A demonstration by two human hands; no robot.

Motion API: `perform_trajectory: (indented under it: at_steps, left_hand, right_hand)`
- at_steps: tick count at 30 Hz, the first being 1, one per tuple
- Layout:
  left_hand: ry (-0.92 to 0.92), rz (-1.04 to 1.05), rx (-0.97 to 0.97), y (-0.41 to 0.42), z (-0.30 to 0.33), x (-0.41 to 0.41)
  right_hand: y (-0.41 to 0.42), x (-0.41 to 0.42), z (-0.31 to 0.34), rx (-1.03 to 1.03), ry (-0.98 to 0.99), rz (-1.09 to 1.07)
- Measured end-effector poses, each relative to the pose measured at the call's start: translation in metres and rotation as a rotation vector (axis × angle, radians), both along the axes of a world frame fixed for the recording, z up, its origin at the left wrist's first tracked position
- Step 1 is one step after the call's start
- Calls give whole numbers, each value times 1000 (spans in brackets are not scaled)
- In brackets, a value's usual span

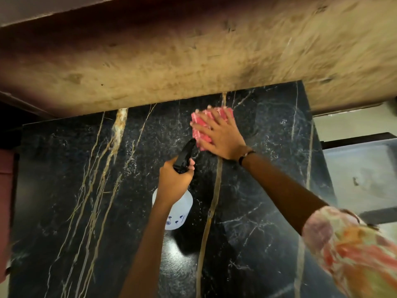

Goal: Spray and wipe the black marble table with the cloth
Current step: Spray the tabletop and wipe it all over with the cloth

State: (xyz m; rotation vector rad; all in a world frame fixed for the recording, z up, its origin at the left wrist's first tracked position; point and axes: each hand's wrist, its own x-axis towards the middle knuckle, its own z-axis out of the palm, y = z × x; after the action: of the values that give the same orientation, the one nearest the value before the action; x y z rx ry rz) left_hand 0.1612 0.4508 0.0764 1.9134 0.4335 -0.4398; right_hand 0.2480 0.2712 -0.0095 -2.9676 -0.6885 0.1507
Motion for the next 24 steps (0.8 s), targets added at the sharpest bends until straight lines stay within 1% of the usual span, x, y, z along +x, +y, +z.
perform_trajectory:
  at_steps: [2, 4, 7, 9, 11, 13, 16, 18, 20, 22, 24]
  left_hand:
    - [16, 9, 8, -3, 0, -4]
    - [28, 6, -3, -5, -1, -8]
    - [42, -4, -3, -7, 0, -18]
    - [42, -10, 4, -8, 1, -24]
    - [39, -4, -7, -9, 2, -30]
    - [36, 2, -3, -10, 3, -36]
    - [42, 5, 6, -13, 6, -46]
    - [51, 5, 9, -15, 6, -52]
    - [62, 15, 7, -15, 6, -58]
    - [65, 37, -7, -14, 6, -65]
    - [71, 47, -14, -13, 5, -72]
  right_hand:
    - [-25, -29, -1, -9, 12, 88]
    - [-63, -46, -1, -8, 13, 81]
    - [-95, -38, 3, -20, 40, -73]
    - [-82, -23, 7, -22, 56, -201]
    - [-53, -14, 9, -3, 60, -272]
    - [-24, -17, 6, -2, 52, -226]
    - [3, -49, 1, -19, 42, -41]
    - [1, -80, 2, 36, 54, 90]
    - [-24, -111, -1, 30, 62, 184]
    - [-65, -127, -2, 19, 48, 173]
    - [-97, -122, 1, 12, 34, 72]
